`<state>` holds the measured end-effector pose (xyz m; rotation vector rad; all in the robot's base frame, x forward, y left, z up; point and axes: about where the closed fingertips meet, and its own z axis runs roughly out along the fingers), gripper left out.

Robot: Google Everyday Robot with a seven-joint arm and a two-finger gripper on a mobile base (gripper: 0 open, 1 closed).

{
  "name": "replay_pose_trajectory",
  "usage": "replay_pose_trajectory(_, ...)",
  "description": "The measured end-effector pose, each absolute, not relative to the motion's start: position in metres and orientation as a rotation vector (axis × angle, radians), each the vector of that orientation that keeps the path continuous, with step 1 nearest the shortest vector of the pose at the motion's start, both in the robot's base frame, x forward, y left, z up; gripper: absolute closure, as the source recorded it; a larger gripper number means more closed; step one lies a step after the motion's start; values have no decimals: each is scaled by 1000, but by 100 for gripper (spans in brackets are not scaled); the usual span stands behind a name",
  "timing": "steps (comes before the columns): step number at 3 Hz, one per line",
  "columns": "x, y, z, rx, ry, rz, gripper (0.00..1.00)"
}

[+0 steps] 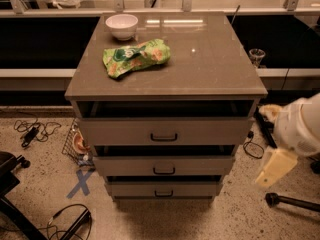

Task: Open middle drawer

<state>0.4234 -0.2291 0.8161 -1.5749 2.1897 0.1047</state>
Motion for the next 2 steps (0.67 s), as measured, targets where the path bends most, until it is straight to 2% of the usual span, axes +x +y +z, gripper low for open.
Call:
replay_pose_trajectory(1, 440, -232, 744, -1541, 2097, 174, 0)
replay_pose_trajectory(2, 493, -241, 684, -1420, 1988, 129, 0)
